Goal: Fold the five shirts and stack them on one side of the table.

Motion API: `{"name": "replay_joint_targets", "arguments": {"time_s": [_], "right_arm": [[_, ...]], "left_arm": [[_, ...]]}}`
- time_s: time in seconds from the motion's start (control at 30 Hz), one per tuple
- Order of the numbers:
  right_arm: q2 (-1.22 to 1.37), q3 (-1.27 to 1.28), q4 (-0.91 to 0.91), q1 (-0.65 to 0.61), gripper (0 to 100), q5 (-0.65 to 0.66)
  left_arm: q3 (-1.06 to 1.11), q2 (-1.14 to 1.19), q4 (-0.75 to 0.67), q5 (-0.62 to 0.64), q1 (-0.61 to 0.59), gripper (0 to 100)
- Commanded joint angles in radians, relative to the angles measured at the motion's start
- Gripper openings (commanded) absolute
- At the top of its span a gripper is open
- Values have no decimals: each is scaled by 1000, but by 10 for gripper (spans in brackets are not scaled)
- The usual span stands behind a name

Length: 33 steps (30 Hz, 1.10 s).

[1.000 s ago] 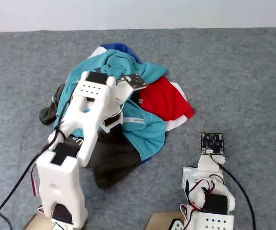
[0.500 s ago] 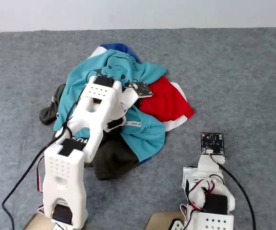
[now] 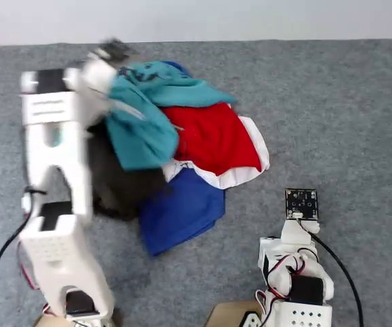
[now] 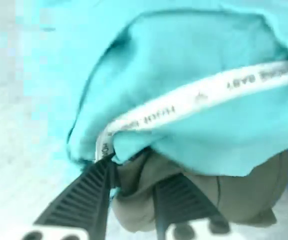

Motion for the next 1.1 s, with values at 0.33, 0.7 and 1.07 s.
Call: {"name": "replay_joint_targets", "arguments": {"time_s": [0.33,0.7,1.07], "right_arm": [[-10,15,5,2,9,-5],[-10,15,5,2,9,-5],[-10,15,5,2,9,-5]], "left_arm": [[-176,-98,5,12,-632,4],[-174,-104,5,12,-918,4],[-446,-107,3,81,-1043,4]]}}
